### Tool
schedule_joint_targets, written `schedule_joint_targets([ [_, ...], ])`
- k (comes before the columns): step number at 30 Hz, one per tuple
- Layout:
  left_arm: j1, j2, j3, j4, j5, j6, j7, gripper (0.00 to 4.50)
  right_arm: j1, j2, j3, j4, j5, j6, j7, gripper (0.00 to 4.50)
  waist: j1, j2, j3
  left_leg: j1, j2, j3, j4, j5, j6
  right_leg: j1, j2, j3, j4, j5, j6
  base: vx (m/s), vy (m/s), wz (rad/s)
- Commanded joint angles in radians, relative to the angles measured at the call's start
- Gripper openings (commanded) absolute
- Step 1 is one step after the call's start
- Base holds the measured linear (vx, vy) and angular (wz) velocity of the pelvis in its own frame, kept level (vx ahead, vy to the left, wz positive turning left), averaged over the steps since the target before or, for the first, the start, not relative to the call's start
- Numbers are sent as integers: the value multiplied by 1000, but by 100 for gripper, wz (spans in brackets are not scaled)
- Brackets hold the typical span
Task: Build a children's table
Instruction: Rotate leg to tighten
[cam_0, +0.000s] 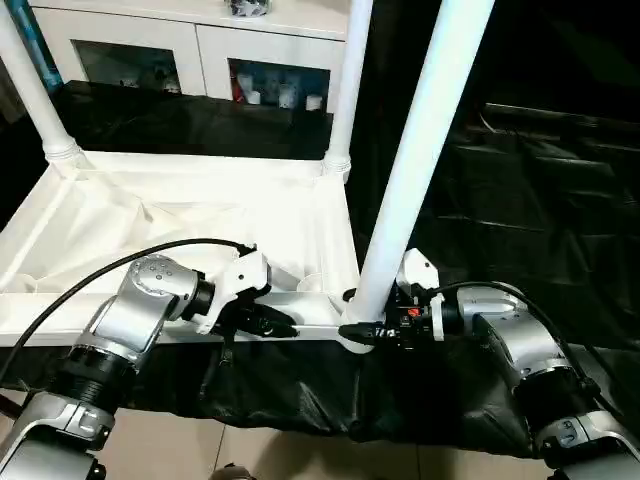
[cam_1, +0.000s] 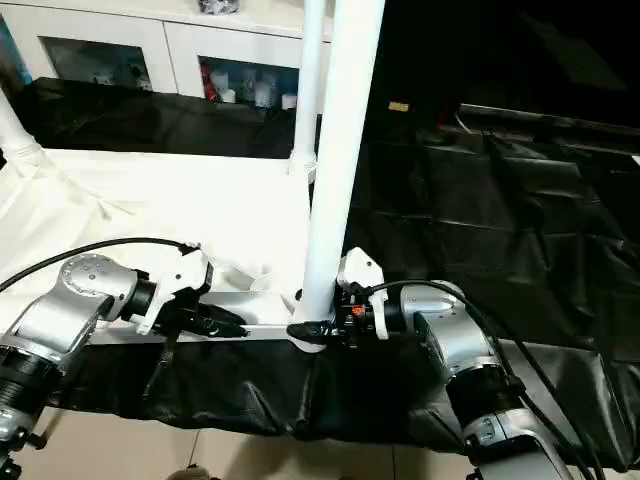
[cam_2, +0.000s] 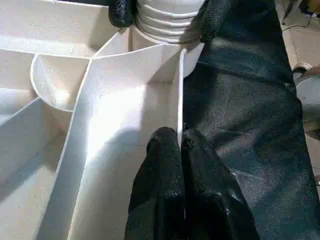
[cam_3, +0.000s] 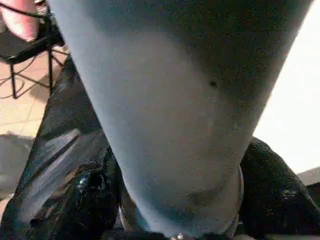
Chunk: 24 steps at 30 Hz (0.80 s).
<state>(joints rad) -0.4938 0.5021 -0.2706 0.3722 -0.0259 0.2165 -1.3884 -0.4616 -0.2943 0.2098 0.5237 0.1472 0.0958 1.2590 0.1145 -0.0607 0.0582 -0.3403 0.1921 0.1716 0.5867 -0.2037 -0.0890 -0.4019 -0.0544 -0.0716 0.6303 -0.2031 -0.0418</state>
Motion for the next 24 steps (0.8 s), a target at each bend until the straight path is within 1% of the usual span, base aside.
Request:
schedule_joint_targets([
  [1,-21,-57,-10,-15,-18,-2,49,0,7,59,42,-8,-6,9,-41,271,1,4,-60,-4,45,-10,-66,-104,52,58,-97,62,-81,-199,-176,0,0,0],
  [2,-40,-84,1,14,0,18,113,0,-11,96,7,42,-24,5,-161,269,-2,4,-59,-4,44,-9,-67,-102,47,54,-96,62,-81,-200,-176,0,0,0],
  [3,-49,-97,6,29,8,27,142,0,-21,113,-8,65,-35,6,-221,268,-4,6,-55,-3,42,-12,-70,-123,32,54,-98,61,-88,-241,-171,0,0,0],
  [4,-65,-124,12,57,24,36,199,0,-37,145,-34,107,-48,7,-321,268,-5,5,-54,0,43,-14,-73,-144,16,53,-100,59,-91,-294,-157,0,0,0],
  [5,-68,-128,12,61,26,37,207,0,-40,149,-37,113,-51,7,-335,267,-6,7,-55,-1,42,-15,-73,-147,9,55,-100,60,-92,-307,-151,0,0,0],
  [6,-87,-163,13,91,40,45,268,0,-60,183,-60,160,-69,8,-452,267,-13,8,-54,3,43,-15,-75,-161,-3,50,-99,61,-96,-324,-148,0,0,0],
  [7,-99,-187,15,106,46,55,308,0,-72,204,-73,186,-74,10,-514,267,-15,8,-55,6,42,-16,-75,-179,-10,50,-100,62,-98,-338,-145,0,0,0],
  [8,-104,-199,16,113,48,61,327,0,-78,215,-79,199,-76,11,-543,267,-14,10,-57,7,42,-16,-74,-174,-12,51,-101,63,-95,-324,-148,0,0,0],
  [10,-122,-248,17,139,60,76,401,0,-104,257,-99,252,-80,13,-658,267,-17,7,-58,4,41,-14,-73,-157,-8,52,-99,65,-92,-278,-158,0,0,0],
  [11,-128,-265,16,147,66,77,424,0,-114,272,-106,272,-80,16,-700,267,-14,10,-59,5,41,-14,-73,-152,-7,52,-99,64,-91,-269,-158,0,0,0],
  [12,-132,-286,15,155,71,81,453,0,-125,292,-112,290,-81,10,-744,267,-16,8,-59,3,41,-14,-73,-144,-3,53,-99,65,-89,-247,-162,0,0,0],
  [13,-134,-300,14,159,74,84,471,0,-132,304,-115,299,-82,7,-771,267,-14,8,-60,2,40,-13,-71,-138,1,56,-100,65,-89,-238,-161,0,0,0],
  [14,-134,-302,14,159,75,84,472,0,-133,306,-115,301,-84,5,-776,267,-12,9,-61,2,41,-12,-71,-129,7,55,-100,65,-87,-220,-161,0,0,0],
  [15,-127,-327,3,152,79,85,487,0,-148,326,-95,321,-124,-37,-855,267,-11,10,-61,0,40,-12,-71,-125,10,55,-99,65,-86,-211,-159,0,0,0],
  [16,-124,-335,0,150,82,84,490,0,-154,334,-88,332,-150,-62,-884,267,-12,10,-60,0,41,-12,-72,-126,4,53,-100,64,-86,-216,-158,0,0,0],
  [17,-121,-337,-2,146,83,79,485,0,-158,338,-93,339,-153,-72,-883,267,-12,10,-61,1,39,-12,-72,-130,4,54,-99,63,-87,-221,-157,0,0,0],
  [18,-121,-340,-2,148,85,75,485,0,-164,342,-101,353,-154,-81,-883,323,-11,11,-59,0,39,-12,-73,-141,6,54,-99,64,-89,-235,-152,0,0,0],
  [19,-119,-334,-3,145,84,63,473,0,-165,342,-120,356,-130,-78,-850,323,-12,5,-59,-1,39,-12,-73,-146,10,55,-100,64,-90,-246,-147,0,0,0],
  [20,-117,-329,-3,142,83,54,464,0,-166,341,-133,357,-112,-75,-825,337,-10,9,-59,-1,40,-12,-73,-151,14,54,-100,65,-90,-254,-142,0,0,0],
  [21,-117,-329,-3,142,83,54,464,0,-166,341,-133,357,-112,-75,-825,337,-11,9,-59,-1,40,-13,-74,-151,17,54,-99,64,-91,-253,-140,0,0,0],
  [22,-111,-310,-4,131,76,37,436,0,-160,327,-146,343,-82,-73,-759,343,-11,10,-60,-1,41,-13,-73,-151,25,55,-99,65,-89,-238,-141,0,0,0],
  [24,-101,-288,-5,119,64,10,398,0,-149,302,-134,320,-74,-73,-686,367,-12,9,-62,-4,42,-12,-72,-132,34,57,-99,65,-85,-200,-150,0,0,0],
])
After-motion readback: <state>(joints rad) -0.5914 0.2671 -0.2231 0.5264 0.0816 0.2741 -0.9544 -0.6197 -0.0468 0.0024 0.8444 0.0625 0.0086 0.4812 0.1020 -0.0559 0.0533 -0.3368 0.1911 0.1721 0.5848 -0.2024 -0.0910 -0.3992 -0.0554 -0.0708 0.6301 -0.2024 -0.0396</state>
